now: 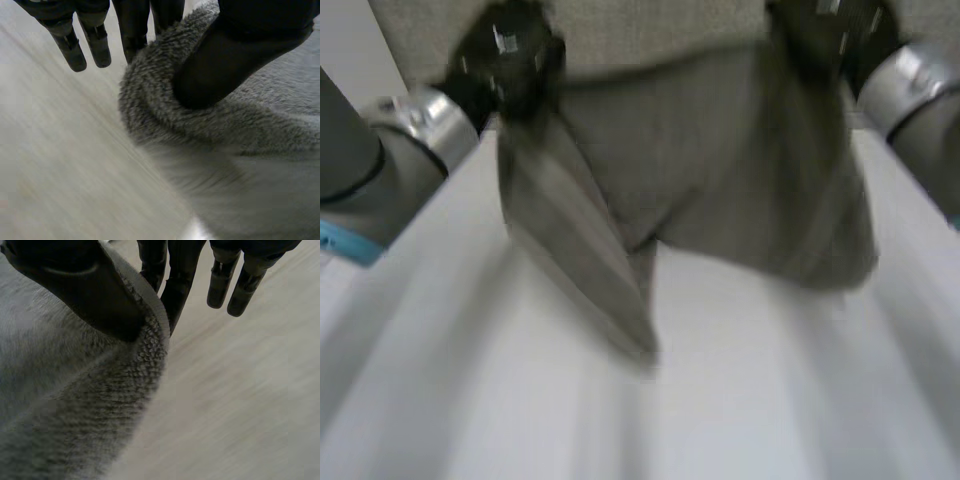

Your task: Fold the towel.

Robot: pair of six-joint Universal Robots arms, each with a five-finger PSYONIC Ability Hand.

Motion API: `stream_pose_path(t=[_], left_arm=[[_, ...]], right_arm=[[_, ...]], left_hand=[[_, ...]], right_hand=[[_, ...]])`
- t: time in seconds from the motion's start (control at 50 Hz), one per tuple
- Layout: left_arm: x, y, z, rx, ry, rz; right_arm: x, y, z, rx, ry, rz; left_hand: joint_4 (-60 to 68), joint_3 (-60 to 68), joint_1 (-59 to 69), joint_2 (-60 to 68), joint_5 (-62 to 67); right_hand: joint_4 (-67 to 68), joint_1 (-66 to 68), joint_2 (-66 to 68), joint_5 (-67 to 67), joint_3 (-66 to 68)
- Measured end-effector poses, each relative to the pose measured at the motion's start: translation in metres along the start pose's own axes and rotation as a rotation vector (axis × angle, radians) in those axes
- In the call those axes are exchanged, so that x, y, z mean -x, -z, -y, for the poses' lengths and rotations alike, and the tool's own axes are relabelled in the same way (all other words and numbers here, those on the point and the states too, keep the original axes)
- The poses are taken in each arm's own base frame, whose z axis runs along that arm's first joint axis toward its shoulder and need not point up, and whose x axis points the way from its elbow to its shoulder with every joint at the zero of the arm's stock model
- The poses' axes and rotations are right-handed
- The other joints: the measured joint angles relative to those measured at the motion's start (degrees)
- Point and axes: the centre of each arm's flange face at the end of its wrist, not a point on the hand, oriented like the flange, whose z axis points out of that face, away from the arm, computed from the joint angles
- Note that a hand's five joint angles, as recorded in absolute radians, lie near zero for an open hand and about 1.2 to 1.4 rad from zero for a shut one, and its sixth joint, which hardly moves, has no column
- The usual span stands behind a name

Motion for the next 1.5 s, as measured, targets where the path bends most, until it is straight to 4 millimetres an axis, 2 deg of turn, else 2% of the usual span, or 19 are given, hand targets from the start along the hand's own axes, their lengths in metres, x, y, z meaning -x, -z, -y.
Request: stream_pose_path(t=[0.02,0.04,0.08,0.14,0.18,0.24,0.3,0.34,0.36,0.5,0.56,0.66,0.74,0.82,0.9,1.0,1.16,1.34,1.5], left_arm=[[0.004,-0.002,0.009,-0.041,-0.013,0.015],[0.014,-0.005,0.03,-0.132,-0.037,0.05],[0.026,-0.004,0.057,-0.244,-0.055,0.091],[0.044,0.003,0.081,-0.349,-0.055,0.131],[0.053,0.008,0.08,-0.355,-0.044,0.138],[0.059,0.015,0.056,-0.289,-0.015,0.119],[0.051,0.024,0.015,-0.169,0.02,0.068],[0.04,0.033,-0.015,-0.079,0.041,0.026],[0.03,0.041,-0.039,-0.008,0.052,-0.005],[-0.017,0.092,-0.126,0.291,0.026,-0.126],[-0.039,0.114,-0.152,0.406,0.01,-0.197],[-0.065,0.135,-0.17,0.521,0.01,-0.299],[-0.069,0.138,-0.17,0.55,0.014,-0.33],[-0.062,0.134,-0.161,0.544,-0.001,-0.308],[-0.047,0.128,-0.144,0.525,-0.024,-0.246],[-0.029,0.121,-0.116,0.478,-0.014,-0.159],[-0.011,0.117,-0.079,0.399,0.04,-0.076],[-0.007,0.12,-0.073,0.405,0.07,-0.066],[-0.01,0.125,-0.082,0.439,0.089,-0.072]], right_arm=[[-0.006,-0.003,0.011,-0.049,0.001,-0.034],[-0.017,-0.005,0.031,-0.139,-0.007,-0.087],[-0.027,-0.004,0.049,-0.223,-0.032,-0.122],[-0.032,0.003,0.057,-0.282,-0.078,-0.104],[-0.028,0.009,0.052,-0.271,-0.1,-0.063],[-0.014,0.019,0.034,-0.218,-0.12,0.015],[0.004,0.031,0.011,-0.14,-0.117,0.084],[0.016,0.041,-0.006,-0.082,-0.108,0.125],[0.026,0.05,-0.02,-0.035,-0.102,0.156],[0.081,0.099,-0.083,0.175,-0.106,0.327],[0.106,0.121,-0.105,0.25,-0.107,0.406],[0.128,0.142,-0.122,0.334,-0.109,0.482],[0.131,0.147,-0.124,0.377,-0.116,0.496],[0.126,0.145,-0.121,0.399,-0.122,0.474],[0.119,0.142,-0.12,0.424,-0.143,0.429],[0.115,0.14,-0.126,0.475,-0.198,0.368],[0.114,0.134,-0.147,0.572,-0.343,0.255],[0.116,0.127,-0.163,0.622,-0.484,0.193],[0.112,0.129,-0.157,0.628,-0.501,0.196]], left_hand=[[0.0,0.0,0.0,0.02,0.04],[0.0,0.0,0.0,0.02,0.09],[0.0,0.0,0.0,0.03,0.16],[0.0,0.0,0.0,0.03,0.17],[0.0,0.0,0.0,0.03,0.21],[0.0,0.0,0.0,0.04,0.29],[0.0,0.0,0.0,0.04,0.3],[0.0,0.0,0.0,0.03,0.29],[0.0,0.0,0.0,0.04,0.29],[0.0,0.0,0.0,0.54,0.41],[0.0,0.0,0.0,0.64,0.66],[0.0,0.0,0.0,0.86,1.0],[0.0,0.0,0.0,0.9,1.0],[0.0,0.0,0.0,0.91,1.0],[0.0,0.0,0.0,0.91,1.02],[0.0,0.0,0.0,1.01,1.29],[0.0,0.0,0.0,1.04,1.3],[0.0,0.0,0.0,1.05,1.3],[0.0,0.0,0.0,1.05,1.3]], right_hand=[[0.0,0.0,0.0,0.0,0.0],[0.0,0.0,0.0,0.01,0.0],[0.0,0.0,0.0,0.31,0.0],[0.0,0.01,0.0,0.61,0.0],[0.0,0.02,0.0,0.61,0.0],[0.0,0.02,0.0,0.61,0.0],[0.0,0.02,0.0,0.61,0.0],[0.0,0.02,0.0,0.62,0.0],[0.0,0.02,0.08,0.62,0.0],[0.0,0.02,1.11,0.62,0.0],[0.0,0.02,1.11,0.62,0.0],[0.0,0.02,1.15,0.81,0.0],[0.0,0.02,1.37,0.95,0.0],[0.0,0.02,1.37,0.95,0.0],[0.0,-3.31,-4.29,-4.55,0.0],[0.0,-22.45,-22.61,-23.72,0.0],[0.0,-27.56,-26.86,-29.33,0.0],[0.0,-28.92,-28.27,-30.47,0.0],[0.0,-39.72,-39.47,-42.39,0.0]])
